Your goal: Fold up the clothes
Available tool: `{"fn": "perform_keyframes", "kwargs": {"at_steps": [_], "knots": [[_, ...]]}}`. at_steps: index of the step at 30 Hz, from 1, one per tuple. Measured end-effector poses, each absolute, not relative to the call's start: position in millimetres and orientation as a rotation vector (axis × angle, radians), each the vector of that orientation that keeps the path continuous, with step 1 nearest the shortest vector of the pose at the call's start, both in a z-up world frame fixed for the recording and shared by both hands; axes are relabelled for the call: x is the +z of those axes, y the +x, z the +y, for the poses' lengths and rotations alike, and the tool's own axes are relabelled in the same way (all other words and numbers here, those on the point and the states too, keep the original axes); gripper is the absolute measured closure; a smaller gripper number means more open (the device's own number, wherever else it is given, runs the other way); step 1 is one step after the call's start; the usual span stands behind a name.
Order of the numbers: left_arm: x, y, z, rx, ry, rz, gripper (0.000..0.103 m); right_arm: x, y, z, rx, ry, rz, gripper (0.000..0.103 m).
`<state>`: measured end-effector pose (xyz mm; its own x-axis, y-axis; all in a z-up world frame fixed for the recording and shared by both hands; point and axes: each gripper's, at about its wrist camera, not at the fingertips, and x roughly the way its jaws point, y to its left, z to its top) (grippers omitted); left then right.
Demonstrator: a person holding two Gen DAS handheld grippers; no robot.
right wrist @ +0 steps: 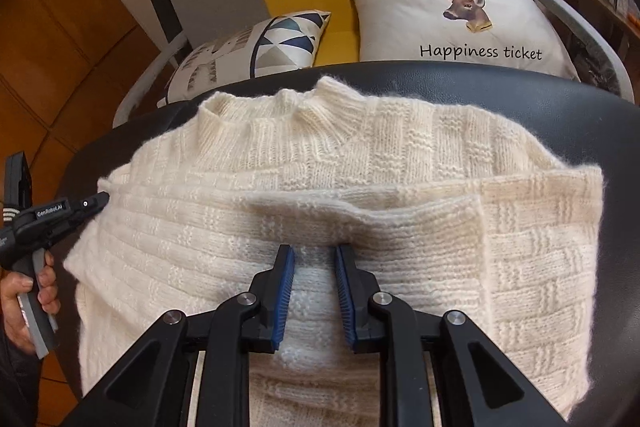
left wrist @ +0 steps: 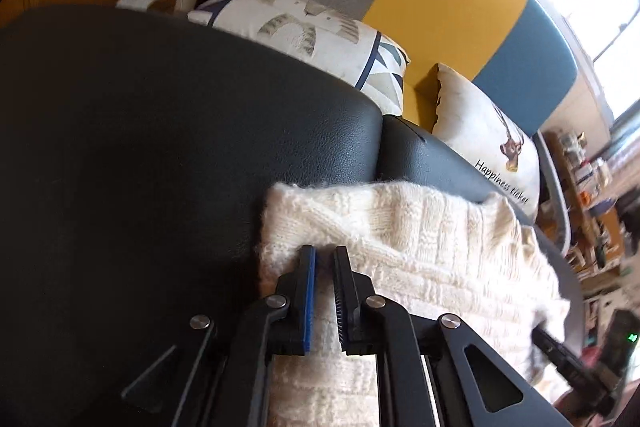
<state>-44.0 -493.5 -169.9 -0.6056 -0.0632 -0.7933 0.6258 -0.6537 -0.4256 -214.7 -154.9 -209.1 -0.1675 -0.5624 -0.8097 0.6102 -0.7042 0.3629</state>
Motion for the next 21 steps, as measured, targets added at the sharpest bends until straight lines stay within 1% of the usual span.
{"fn": "perform_keyframes", "kwargs": {"at_steps": [4, 7, 9, 11, 14, 17, 18, 21], "knots": [[-157.0, -30.7, -481.2, -2.362, 1.054, 0.957, 0.087, -186.7, -202.4, -149.1, -1.922, 1.247, 0.057, 0.08], [-143.3, -14.7, -458.7, -2.457, 1.036, 0.842, 0.086, -173.8, -182.5, -139.1, -1.905, 1.204, 0.067, 0.08], [-143.8, -8.6, -448.2, -2.488, 1.053, 0.788, 0.086, -173.0, -176.1, -127.1, -1.902, 1.208, 0.032, 0.08], [-150.0, -6.8, -442.7, -2.486, 1.084, 0.749, 0.086, -177.4, -174.5, -119.8, -1.924, 1.217, 0.033, 0.08], [-169.0, -8.6, -443.0, -2.442, 1.151, 0.769, 0.086, -195.9, -183.1, -115.0, -1.972, 1.298, 0.065, 0.081], [-190.1, -5.6, -446.6, -2.385, 1.206, 0.765, 0.086, -210.3, -189.7, -109.7, -1.981, 1.34, 0.071, 0.084], [-190.8, -4.1, -446.8, -2.392, 1.195, 0.747, 0.088, -211.0, -190.0, -108.6, -1.984, 1.331, 0.072, 0.084], [-188.7, -3.5, -446.7, -2.384, 1.202, 0.739, 0.088, -211.4, -190.6, -104.7, -1.979, 1.318, 0.048, 0.084]]}}
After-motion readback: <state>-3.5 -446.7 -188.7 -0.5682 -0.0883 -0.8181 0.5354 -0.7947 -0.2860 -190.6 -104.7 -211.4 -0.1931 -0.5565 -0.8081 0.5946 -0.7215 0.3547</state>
